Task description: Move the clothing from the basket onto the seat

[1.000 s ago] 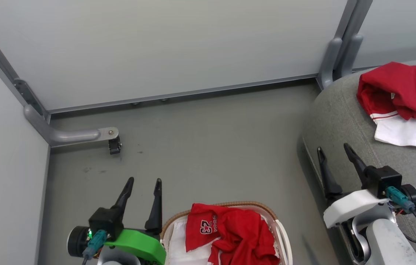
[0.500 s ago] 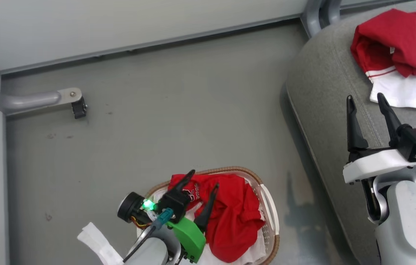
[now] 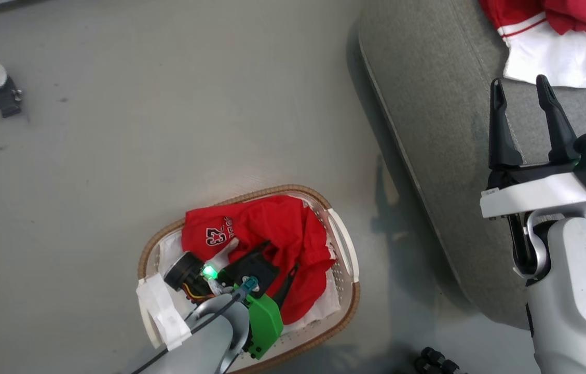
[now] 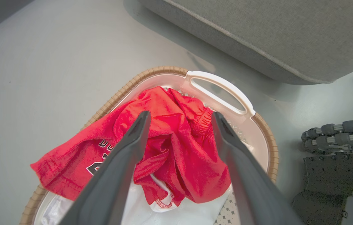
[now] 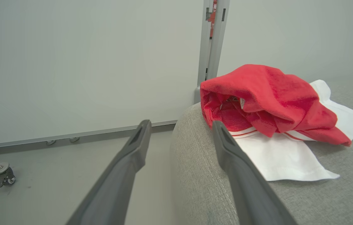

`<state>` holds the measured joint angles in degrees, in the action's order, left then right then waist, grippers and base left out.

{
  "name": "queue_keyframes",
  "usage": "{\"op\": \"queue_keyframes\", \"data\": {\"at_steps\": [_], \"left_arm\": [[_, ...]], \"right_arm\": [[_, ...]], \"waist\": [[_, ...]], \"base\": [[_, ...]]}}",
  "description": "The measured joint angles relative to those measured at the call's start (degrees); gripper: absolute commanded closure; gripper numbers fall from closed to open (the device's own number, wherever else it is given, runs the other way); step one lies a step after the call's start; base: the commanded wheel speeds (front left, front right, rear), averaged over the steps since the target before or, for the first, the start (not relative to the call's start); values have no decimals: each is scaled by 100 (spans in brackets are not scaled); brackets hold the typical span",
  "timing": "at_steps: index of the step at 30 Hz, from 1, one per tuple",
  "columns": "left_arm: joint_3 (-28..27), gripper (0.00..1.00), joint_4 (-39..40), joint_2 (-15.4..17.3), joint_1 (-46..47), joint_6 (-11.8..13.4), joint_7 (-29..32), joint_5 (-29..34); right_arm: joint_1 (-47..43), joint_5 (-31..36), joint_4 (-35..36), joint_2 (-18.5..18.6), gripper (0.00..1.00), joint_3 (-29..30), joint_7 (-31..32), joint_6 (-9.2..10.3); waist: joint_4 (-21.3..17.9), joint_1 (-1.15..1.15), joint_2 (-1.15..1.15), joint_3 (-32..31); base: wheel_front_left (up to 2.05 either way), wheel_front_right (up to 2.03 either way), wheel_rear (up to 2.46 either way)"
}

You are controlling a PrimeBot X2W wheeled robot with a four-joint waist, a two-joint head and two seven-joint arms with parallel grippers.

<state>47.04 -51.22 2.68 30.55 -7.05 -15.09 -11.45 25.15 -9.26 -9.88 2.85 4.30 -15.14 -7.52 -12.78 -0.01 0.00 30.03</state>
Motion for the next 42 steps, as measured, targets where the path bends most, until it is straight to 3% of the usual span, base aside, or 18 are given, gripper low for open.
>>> {"op": "queue_keyframes", "data": {"at_steps": [14,17,29,30,33,34,35,42], "left_arm": [[15,0,-1358,54,870,260,40,-105],[-32,0,-1590,131,1004,294,38,-158],[-78,0,-1940,181,1316,328,34,-282],[-75,7,-1961,179,1328,326,41,-292],[-68,72,-2005,167,1352,300,48,-325],[-70,89,-2018,156,1357,290,48,-353],[-69,100,-2026,147,1357,271,48,-371],[34,100,-1870,71,1350,121,32,-467]], "right_arm": [[393,-421,501,4,0,-387,0,-1],[465,-790,687,1,0,-461,0,-1],[481,-927,870,0,0,-628,0,-1],[481,-928,872,0,0,-641,0,-1],[486,-927,872,0,0,-660,0,-1],[488,-924,870,0,0,-661,0,-1],[489,-913,869,-1,0,-661,0,-1],[488,-720,746,-3,0,-647,0,-1]], "waist": [[-673,0,0,1257],[-803,0,0,1485],[-1150,0,0,1983],[-1167,0,0,2001],[-1190,0,0,2038],[-1184,0,0,2039],[-1175,0,0,2035],[-1017,0,0,1880]], "base": [[0,0,0],[0,0,0],[0,0,0],[0,0,0],[0,0,0],[0,0,0],[0,0,0],[0,0,0]]}}
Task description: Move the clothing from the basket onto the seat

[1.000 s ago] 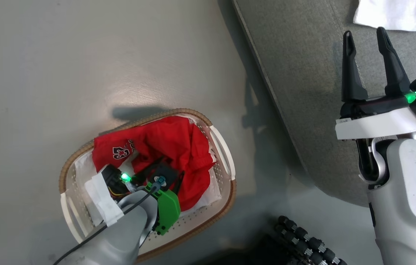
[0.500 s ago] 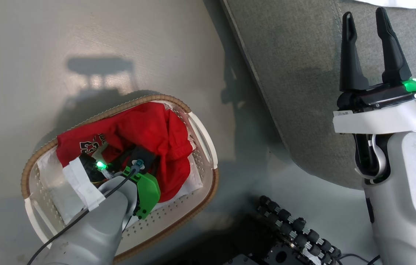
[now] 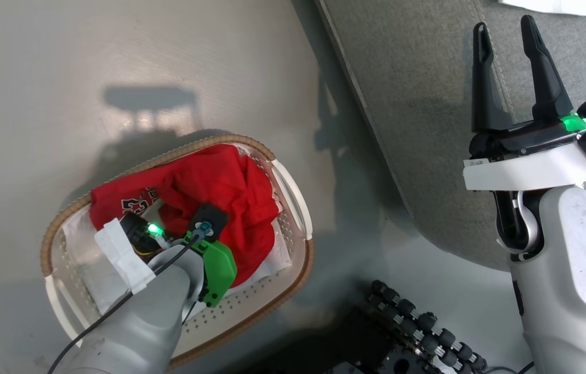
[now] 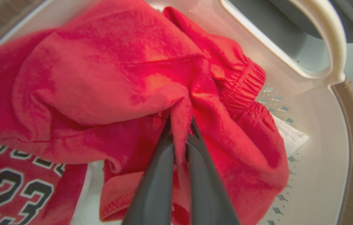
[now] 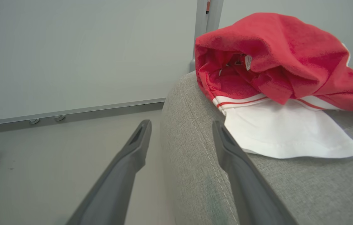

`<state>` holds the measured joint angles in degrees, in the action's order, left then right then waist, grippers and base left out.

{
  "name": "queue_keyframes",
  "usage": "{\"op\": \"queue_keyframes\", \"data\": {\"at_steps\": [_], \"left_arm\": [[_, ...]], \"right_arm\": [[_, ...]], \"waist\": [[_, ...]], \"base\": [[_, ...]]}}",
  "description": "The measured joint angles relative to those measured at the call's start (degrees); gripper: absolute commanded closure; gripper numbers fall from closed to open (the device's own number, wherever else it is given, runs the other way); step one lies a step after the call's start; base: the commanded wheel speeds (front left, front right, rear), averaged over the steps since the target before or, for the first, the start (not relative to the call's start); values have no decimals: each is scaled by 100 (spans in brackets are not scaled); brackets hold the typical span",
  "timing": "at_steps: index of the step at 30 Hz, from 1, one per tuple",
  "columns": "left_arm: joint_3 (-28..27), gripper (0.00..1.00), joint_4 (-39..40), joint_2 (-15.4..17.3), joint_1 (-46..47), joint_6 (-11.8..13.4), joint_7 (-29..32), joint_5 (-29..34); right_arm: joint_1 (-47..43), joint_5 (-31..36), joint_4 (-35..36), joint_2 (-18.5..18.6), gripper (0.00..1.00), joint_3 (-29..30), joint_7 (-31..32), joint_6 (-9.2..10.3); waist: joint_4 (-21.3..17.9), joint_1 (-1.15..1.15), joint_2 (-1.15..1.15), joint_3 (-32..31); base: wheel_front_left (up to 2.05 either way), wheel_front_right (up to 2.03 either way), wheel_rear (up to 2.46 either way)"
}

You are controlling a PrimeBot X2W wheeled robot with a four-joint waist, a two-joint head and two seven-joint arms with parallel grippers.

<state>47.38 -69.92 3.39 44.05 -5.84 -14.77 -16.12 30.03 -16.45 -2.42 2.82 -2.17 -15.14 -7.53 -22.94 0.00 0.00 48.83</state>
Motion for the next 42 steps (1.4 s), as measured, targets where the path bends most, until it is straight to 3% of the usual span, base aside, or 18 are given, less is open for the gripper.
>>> {"op": "queue_keyframes", "data": {"at_steps": [7,26,33,42], "left_arm": [[-83,100,864,23,-270,-73,-27,-136],[-921,100,3984,1025,-1757,-18,-36,41],[-1024,100,4620,1460,-1720,-24,-4,209],[-1143,100,5110,1856,-943,-101,491,116]], "right_arm": [[-48,260,-167,-3,0,34,0,0],[-904,954,-778,-5,0,180,0,1],[-1307,990,-1053,-5,0,-25,0,1],[-1461,985,-1261,-4,0,-470,0,0]], "waist": [[222,0,0,-389],[960,1,0,-2326],[1180,1,0,-3251],[1361,1,0,-4128]], "base": [[0,0,0],[0,0,0],[0,0,0],[0,0,0]]}}
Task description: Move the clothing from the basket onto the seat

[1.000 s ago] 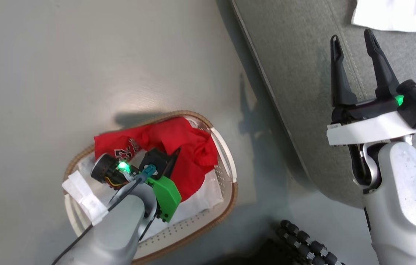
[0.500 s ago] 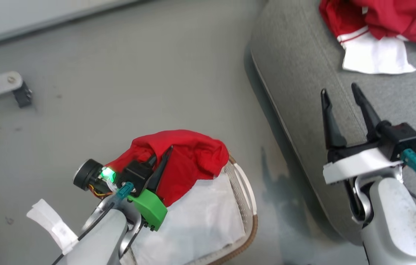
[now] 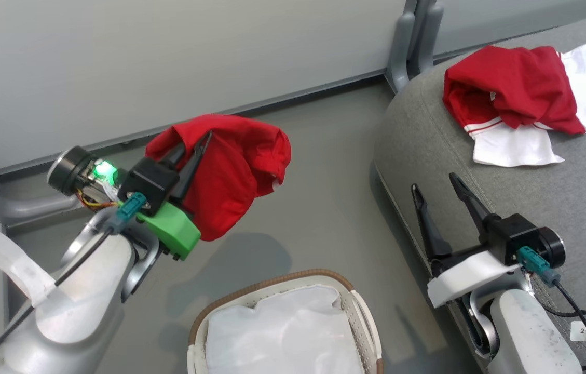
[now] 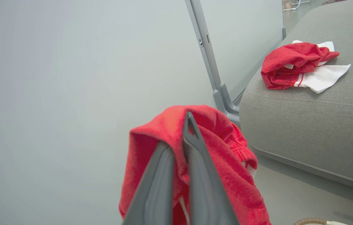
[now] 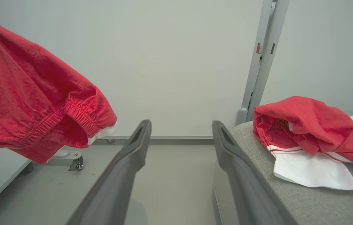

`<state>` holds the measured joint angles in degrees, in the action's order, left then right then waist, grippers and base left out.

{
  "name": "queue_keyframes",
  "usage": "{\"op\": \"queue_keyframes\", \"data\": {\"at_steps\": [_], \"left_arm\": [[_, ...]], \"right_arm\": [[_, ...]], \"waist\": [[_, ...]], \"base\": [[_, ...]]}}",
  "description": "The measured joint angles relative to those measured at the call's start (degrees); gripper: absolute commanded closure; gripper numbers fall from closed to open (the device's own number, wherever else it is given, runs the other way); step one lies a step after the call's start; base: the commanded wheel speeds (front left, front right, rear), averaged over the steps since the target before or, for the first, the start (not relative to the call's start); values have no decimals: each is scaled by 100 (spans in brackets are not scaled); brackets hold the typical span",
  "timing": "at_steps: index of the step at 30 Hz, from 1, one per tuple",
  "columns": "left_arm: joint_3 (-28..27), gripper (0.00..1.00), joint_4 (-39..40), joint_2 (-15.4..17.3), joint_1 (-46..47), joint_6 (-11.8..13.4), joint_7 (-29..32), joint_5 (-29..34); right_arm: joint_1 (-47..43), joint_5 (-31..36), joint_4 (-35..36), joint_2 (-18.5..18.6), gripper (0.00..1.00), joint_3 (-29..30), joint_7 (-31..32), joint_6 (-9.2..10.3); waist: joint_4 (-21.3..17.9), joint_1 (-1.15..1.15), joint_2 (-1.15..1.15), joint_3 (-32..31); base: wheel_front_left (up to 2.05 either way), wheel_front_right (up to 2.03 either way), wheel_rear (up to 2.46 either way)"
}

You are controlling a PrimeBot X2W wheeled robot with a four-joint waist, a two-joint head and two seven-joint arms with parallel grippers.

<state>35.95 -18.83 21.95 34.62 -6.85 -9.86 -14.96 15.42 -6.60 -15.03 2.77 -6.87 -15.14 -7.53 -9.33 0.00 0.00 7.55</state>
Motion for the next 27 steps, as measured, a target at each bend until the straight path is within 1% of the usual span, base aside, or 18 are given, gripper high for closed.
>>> {"op": "queue_keyframes", "data": {"at_steps": [3,7,15,20,27], "left_arm": [[-41,100,98,47,292,-14,174,-135],[-48,100,155,18,501,-20,296,-218],[193,100,259,-283,800,-26,477,-312],[433,100,448,-397,848,-29,587,-361],[797,100,896,-471,881,-47,773,-474]], "right_arm": [[-43,-22,-63,0,0,-222,0,0],[-7,-68,-99,0,0,-469,0,0],[316,-248,-221,-2,0,-924,0,0],[453,-404,-498,1,0,-1036,0,0],[641,-416,-947,1,0,-1007,0,0]], "waist": [[67,0,0,-284],[125,0,0,-486],[320,0,0,-710],[469,0,0,-802],[715,0,0,-875]], "base": [[0,0,0],[0,0,0],[0,0,0],[0,0,0],[0,0,0]]}}
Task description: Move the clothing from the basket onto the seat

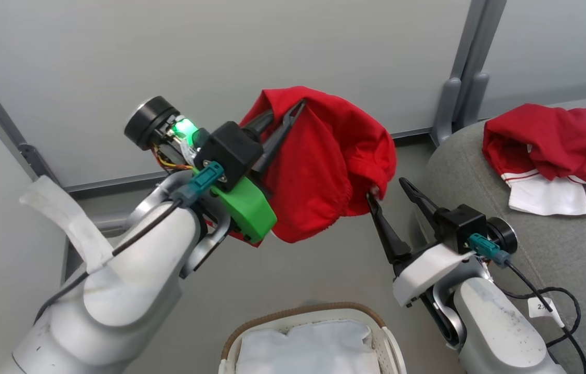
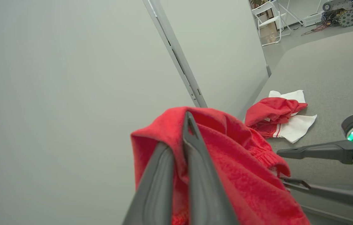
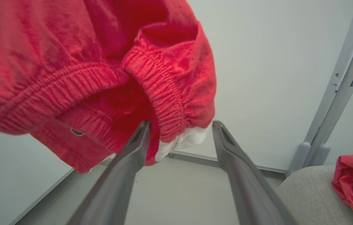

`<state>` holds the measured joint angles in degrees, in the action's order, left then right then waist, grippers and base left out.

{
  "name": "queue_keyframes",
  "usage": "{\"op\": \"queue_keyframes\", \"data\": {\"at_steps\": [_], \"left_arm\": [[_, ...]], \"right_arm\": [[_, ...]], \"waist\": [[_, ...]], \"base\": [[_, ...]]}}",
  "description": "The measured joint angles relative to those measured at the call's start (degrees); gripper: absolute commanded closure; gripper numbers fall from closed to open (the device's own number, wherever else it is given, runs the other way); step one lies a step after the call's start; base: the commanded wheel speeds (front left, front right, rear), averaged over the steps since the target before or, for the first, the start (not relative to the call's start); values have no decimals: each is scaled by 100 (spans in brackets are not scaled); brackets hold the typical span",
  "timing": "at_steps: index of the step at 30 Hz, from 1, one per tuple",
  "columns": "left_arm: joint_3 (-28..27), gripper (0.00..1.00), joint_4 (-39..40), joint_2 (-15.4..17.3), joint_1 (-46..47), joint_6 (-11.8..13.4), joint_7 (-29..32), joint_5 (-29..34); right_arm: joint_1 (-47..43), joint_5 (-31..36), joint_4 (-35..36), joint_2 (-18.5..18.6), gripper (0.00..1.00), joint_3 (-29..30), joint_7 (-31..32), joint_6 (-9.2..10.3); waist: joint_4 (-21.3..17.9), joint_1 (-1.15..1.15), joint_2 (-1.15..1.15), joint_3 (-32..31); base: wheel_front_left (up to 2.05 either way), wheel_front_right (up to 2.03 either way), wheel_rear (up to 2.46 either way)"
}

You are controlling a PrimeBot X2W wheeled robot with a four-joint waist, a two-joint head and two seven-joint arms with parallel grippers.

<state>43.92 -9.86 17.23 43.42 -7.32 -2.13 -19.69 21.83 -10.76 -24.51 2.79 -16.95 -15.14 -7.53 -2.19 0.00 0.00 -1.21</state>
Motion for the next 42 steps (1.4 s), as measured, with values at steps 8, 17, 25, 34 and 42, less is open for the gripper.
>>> {"op": "queue_keyframes", "data": {"at_steps": [8,17,25,34,42], "left_arm": [[285,100,489,33,-121,-8,113,-111],[336,100,554,132,-645,129,71,-366],[209,0,78,8,-1343,353,-586,-691],[123,0,-805,-441,-1953,437,-1249,-808],[-231,0,-1214,-795,-2425,366,-1292,-725]], "right_arm": [[307,215,-261,0,0,312,0,1],[652,494,-403,1,100,550,0,0],[703,584,-292,0,100,625,0,0],[729,625,-78,0,100,557,0,0],[756,689,158,1,100,739,0,0]], "waist": [[218,0,0,-55],[283,0,0,-49],[202,0,0,-2],[55,0,0,36],[-67,0,0,88]], "base": [[0,0,0],[0,0,0],[0,0,0],[0,0,0],[0,0,0]]}}
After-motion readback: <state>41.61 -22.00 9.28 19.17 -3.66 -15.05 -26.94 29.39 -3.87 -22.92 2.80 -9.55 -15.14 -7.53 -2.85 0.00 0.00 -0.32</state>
